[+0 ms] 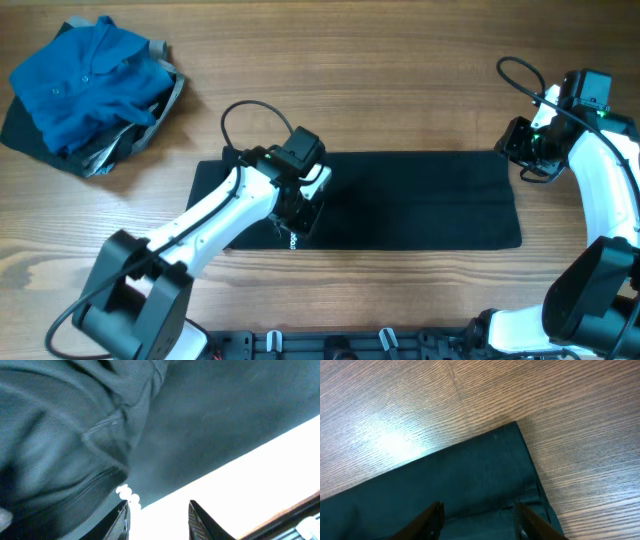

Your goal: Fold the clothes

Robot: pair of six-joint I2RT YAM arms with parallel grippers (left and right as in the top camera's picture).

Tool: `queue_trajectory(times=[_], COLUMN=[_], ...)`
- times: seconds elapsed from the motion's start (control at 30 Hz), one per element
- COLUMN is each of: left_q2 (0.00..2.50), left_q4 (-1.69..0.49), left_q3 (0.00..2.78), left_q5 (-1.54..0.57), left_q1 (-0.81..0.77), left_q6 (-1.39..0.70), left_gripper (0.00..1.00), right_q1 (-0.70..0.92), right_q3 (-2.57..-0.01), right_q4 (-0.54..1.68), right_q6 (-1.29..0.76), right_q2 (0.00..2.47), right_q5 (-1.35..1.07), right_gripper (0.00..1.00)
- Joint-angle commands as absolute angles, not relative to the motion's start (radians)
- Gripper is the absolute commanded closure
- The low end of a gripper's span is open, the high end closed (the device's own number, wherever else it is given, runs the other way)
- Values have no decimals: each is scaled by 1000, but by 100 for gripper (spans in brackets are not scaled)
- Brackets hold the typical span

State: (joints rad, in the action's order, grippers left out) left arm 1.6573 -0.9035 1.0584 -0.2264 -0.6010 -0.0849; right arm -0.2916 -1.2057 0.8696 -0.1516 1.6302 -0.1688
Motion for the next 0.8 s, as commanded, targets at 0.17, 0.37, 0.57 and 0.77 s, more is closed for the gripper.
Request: queue_trajectory(times=[0.17, 0.37, 0.57, 0.77], left_q2=[1521, 1655, 1772, 1679], left_q4=[-905, -637, -702, -1097], left_q3=[1154, 1096, 1096, 1098], left_q5=[108, 42, -244, -88], left_q1=[-513, -321, -319, -344], left_q6=[-94, -102, -91, -147], left_gripper=[46, 74, 96, 96], right_q1=[-295, -295, -295, -295], right_q3=[-1202, -1202, -1202, -1202], right_q4=[867, 867, 869, 854], right_q6=[-133, -133, -131, -132], right_q2=[1620, 1620, 1620, 1620], right_q5=[-186, -201, -212, -212], right_gripper=[52, 52, 51, 51])
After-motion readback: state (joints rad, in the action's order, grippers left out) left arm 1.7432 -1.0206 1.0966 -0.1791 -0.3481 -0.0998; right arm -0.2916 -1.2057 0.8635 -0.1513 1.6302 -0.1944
